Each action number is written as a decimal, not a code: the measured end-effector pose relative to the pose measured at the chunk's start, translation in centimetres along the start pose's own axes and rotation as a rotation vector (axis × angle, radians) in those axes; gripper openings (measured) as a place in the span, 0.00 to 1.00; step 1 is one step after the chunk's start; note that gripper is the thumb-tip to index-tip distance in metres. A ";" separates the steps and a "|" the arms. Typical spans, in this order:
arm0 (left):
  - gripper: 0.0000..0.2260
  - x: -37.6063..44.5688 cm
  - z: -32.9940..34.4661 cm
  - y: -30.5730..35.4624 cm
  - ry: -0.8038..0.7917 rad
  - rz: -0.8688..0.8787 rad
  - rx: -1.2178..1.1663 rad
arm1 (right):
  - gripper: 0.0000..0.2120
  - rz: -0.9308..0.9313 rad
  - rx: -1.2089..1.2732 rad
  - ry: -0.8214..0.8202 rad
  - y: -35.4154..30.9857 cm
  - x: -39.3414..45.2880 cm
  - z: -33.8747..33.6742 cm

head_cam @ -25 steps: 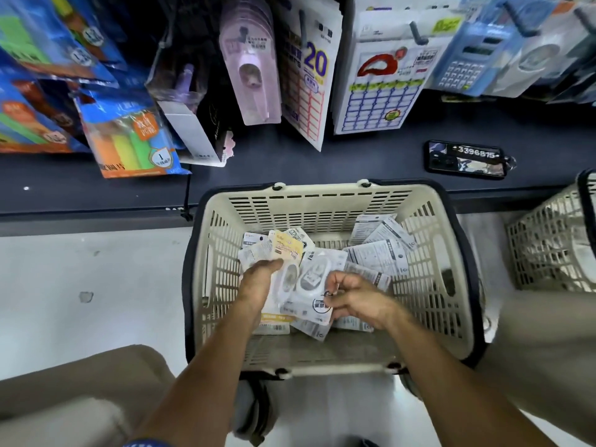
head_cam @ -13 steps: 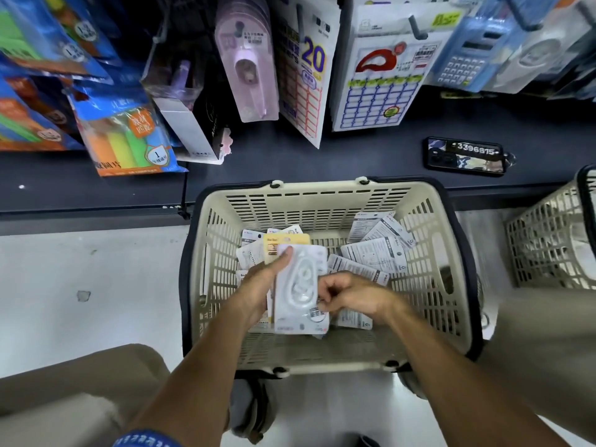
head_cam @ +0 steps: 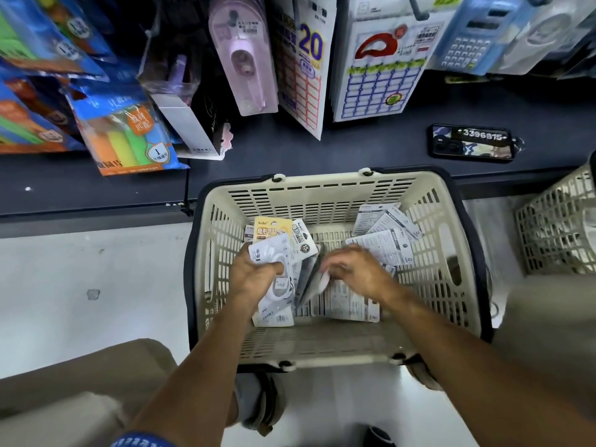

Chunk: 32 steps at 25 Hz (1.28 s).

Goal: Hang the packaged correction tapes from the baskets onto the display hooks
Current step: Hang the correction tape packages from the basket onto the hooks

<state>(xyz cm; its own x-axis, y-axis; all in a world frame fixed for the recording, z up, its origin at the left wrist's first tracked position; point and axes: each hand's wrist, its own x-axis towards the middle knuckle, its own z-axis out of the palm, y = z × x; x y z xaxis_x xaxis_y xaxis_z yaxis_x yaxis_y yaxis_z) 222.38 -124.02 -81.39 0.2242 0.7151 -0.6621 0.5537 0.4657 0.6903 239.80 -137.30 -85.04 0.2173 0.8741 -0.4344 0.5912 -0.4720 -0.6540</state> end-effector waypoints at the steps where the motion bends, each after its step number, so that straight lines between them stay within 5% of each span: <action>1: 0.18 0.1 0.0 0.1 0.008 0.012 -0.016 | 0.08 0.094 0.292 0.031 -0.2 0.1 -1.7; 3: 0.16 -0.1 0.2 0.3 0.004 0.034 0.031 | 0.07 0.188 0.711 0.025 -1.0 0.3 -4.9; 6: 0.10 -0.7 0.3 0.7 -0.153 -0.074 -0.039 | 0.05 0.219 0.743 -0.030 -3.4 0.4 -6.0; 9: 0.28 -1.5 0.6 0.6 -0.443 -0.259 -0.214 | 0.04 0.263 0.646 0.098 -5.6 0.8 -2.9; 12: 0.43 -1.3 0.9 -0.4 -0.342 -0.199 0.008 | 0.06 0.317 0.700 0.206 -4.9 0.9 -0.6; 14: 0.40 -0.6 0.9 -1.2 -0.246 -0.174 0.032 | 0.10 0.389 0.335 0.146 -2.1 -0.1 -0.1; 16: 0.48 0.1 0.6 -1.6 -0.184 -0.204 -0.004 | 0.16 0.444 -0.207 -0.067 0.6 -1.3 0.5; 18: 0.52 0.8 0.4 -1.7 -0.163 -0.197 0.028 | 0.16 0.478 -0.363 -0.130 1.8 -1.7 1.1; 23: 0.50 0.8 0.1 -1.3 -0.171 -0.171 0.051 | 0.12 0.758 0.272 -0.205 1.5 -2.0 1.2; 25: 0.50 0.5 0.1 -1.0 -0.188 -0.148 0.047 | 0.15 0.774 0.299 -0.192 1.8 -3.0 0.8; 27: 0.48 0.2 0.1 -0.7 -0.200 -0.124 0.081 | 0.24 0.732 0.207 -0.002 1.9 -3.8 0.5; 29: 0.43 -0.1 0.1 -0.6 -0.180 -0.110 0.112 | 0.18 0.613 0.240 0.237 2.0 -3.9 -0.4; 32: 0.43 -0.7 -0.3 -0.1 -0.114 -0.073 0.100 | 0.15 0.355 0.704 0.348 2.4 -3.8 -3.9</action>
<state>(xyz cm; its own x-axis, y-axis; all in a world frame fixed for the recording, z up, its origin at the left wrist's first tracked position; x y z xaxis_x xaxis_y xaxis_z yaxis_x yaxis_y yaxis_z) 221.95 -124.38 -80.94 0.2668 0.6143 -0.7426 0.6479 0.4561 0.6101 243.44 -141.34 -82.56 0.5918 0.5923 -0.5468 -0.1512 -0.5847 -0.7971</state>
